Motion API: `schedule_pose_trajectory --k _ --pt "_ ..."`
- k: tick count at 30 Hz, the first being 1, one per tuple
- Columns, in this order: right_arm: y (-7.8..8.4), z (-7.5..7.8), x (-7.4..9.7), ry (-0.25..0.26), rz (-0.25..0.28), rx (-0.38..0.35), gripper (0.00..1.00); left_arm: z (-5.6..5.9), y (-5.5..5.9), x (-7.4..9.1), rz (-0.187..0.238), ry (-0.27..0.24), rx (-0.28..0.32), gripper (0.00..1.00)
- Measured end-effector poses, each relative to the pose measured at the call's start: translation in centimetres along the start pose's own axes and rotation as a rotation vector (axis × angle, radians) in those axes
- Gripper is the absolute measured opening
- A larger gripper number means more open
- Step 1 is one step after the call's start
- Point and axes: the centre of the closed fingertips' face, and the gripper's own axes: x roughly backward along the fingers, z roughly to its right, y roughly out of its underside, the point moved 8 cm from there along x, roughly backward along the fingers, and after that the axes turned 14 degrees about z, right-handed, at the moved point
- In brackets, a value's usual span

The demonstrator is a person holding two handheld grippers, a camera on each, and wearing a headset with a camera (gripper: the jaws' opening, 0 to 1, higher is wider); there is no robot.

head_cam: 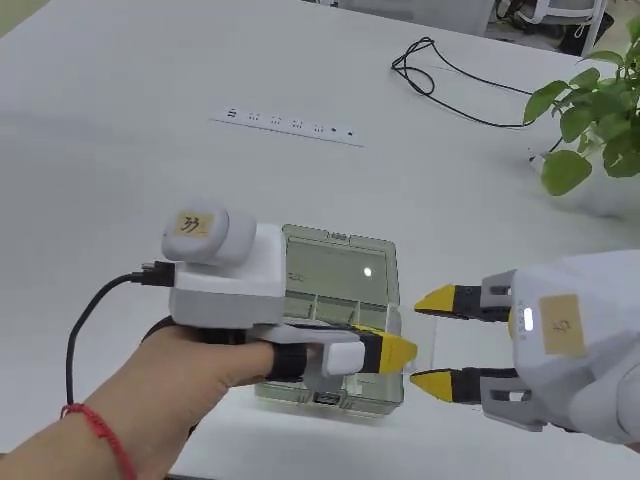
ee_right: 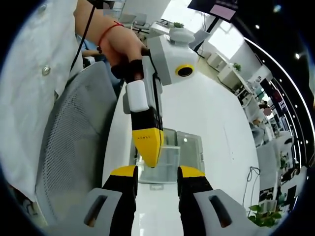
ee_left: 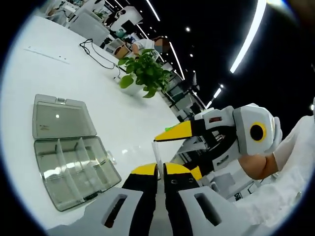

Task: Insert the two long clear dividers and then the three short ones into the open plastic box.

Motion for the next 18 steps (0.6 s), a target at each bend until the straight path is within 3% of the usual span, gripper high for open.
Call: schedule_pose_trajectory --k 15,17,18 --pt "-0.11 -0.11 -0.03 0.005 -0.009 0.025 0.33 0.07 0.08 0.06 0.013 -0.009 0.009 0.00" --pt "-0.37 0.03 0.14 0.007 0.007 0.009 0.32 -0.22 0.10 0.11 0.011 -0.017 -0.035 0.00" --pt "-0.47 0.07 0.20 0.006 0.013 -0.001 0.32 -0.09 0.18 0.19 0.009 -0.017 -0.015 0.00"
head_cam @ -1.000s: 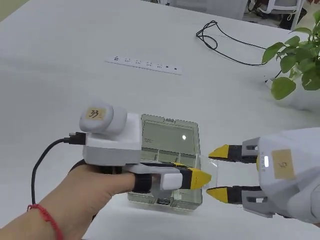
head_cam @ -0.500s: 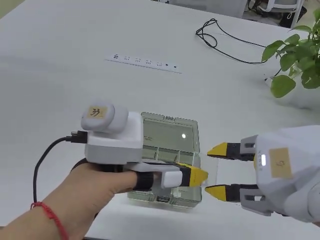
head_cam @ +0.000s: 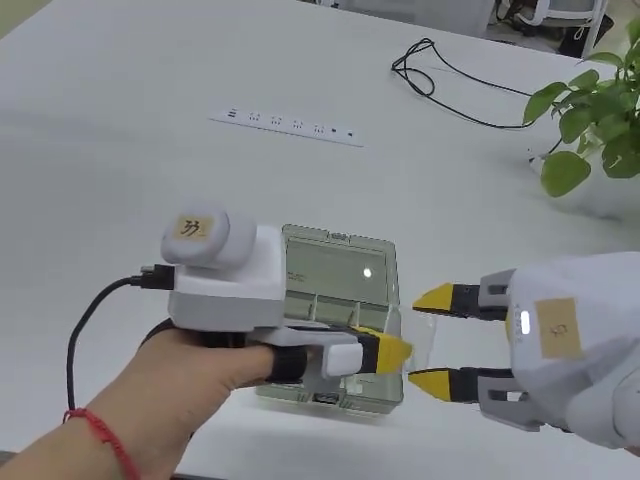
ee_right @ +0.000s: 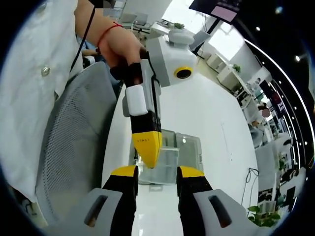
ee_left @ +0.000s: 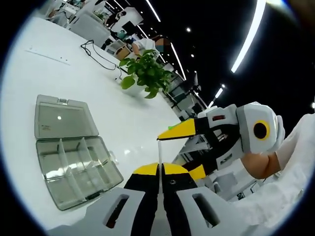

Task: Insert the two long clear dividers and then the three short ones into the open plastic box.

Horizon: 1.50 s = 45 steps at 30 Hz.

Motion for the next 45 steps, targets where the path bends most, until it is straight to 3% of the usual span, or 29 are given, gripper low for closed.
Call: schedule_pose_trajectory --k 2,8,12,19,26,28,32,45 --pt "-0.2 0.2 0.3 0.005 0.002 -0.007 0.33 0.0 -0.1 0.1 0.008 0.005 0.000 0.00" --pt "-0.5 1.2 1.1 -0.023 0.068 -0.093 0.33 0.3 -0.1 0.4 0.005 0.054 -0.102 0.00" --pt "-1.0 1.9 1.9 -0.091 0.124 -0.160 0.31 0.7 -0.3 0.7 0.000 0.117 -0.250 0.00" --pt "-1.8 3.1 2.5 -0.231 0.195 -0.249 0.24 1.3 -0.5 1.2 -0.010 0.210 -0.433 0.00" --pt "-2.0 3.5 2.1 -0.321 0.192 -0.280 0.15 1.8 -0.4 1.6 -0.027 0.292 -0.598 0.00" --pt "-2.2 3.1 2.0 -0.383 0.204 -0.318 0.15 2.0 -0.4 1.7 -0.025 0.301 -0.594 0.00" --pt "-2.3 2.8 1.8 -0.429 0.205 -0.325 0.10 2.4 -0.6 1.8 -0.005 0.325 -0.604 0.00" --pt "-2.2 2.1 1.3 -0.495 0.203 -0.361 0.06 2.9 -0.8 2.1 0.023 0.349 -0.608 0.00"
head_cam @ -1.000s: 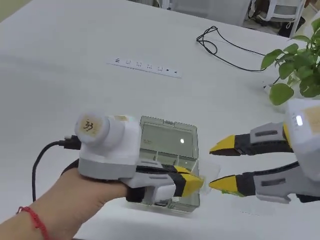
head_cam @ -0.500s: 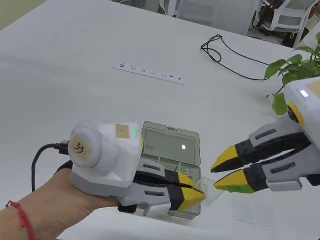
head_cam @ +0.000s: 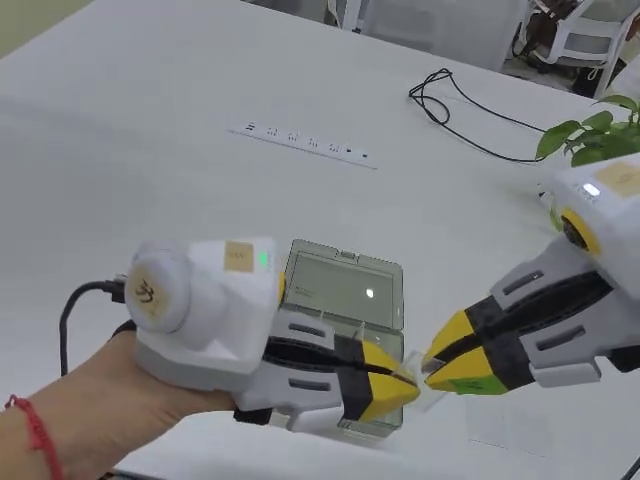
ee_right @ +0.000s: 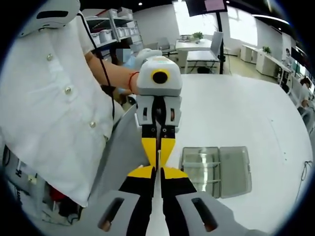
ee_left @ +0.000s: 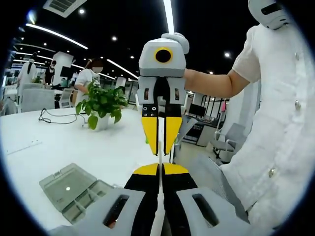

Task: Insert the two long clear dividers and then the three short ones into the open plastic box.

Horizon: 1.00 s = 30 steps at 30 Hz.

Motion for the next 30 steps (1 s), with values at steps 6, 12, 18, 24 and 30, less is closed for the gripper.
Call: schedule_pose_trajectory --k 6,12,18,24,30 --pt "0.36 0.11 -0.06 -0.008 0.003 -0.004 0.03 0.12 0.09 0.08 -0.004 0.006 -0.007 0.00" --pt "0.37 0.02 -0.32 -0.009 -0.001 0.008 0.03 0.09 0.29 0.19 -0.007 -0.002 0.005 0.00" --pt "0.38 -0.01 -0.53 -0.004 0.001 0.008 0.03 0.15 0.40 0.38 -0.011 -0.009 0.001 0.00" --pt "0.32 -0.03 -0.63 0.003 0.003 0.012 0.03 0.14 0.40 0.51 -0.011 -0.017 0.003 0.00" --pt "0.24 0.10 -0.54 0.013 0.016 0.011 0.03 -0.04 0.32 0.86 -0.010 -0.039 0.015 0.04"
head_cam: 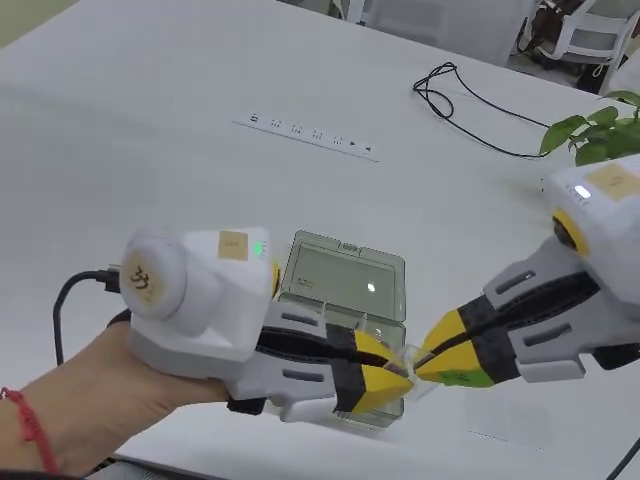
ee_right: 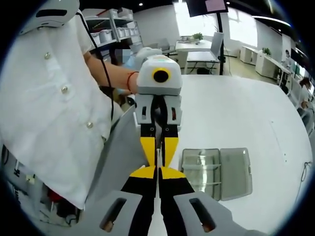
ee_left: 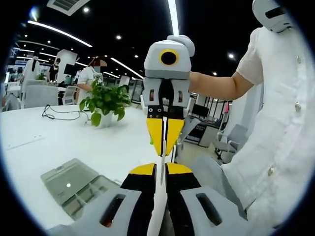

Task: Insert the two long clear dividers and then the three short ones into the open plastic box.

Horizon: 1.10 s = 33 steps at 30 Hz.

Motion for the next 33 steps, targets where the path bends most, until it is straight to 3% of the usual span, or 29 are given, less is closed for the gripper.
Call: schedule_pose_trajectory --k 15,33 --pt "-0.4 0.4 0.4 0.048 0.020 0.008 0.03 -0.4 0.0 1.3 -0.018 -0.053 -0.020 0.12" --pt "-0.9 2.6 0.1 0.130 0.037 0.005 0.03 -2.1 0.5 5.5 -0.068 -0.196 -0.065 0.29"
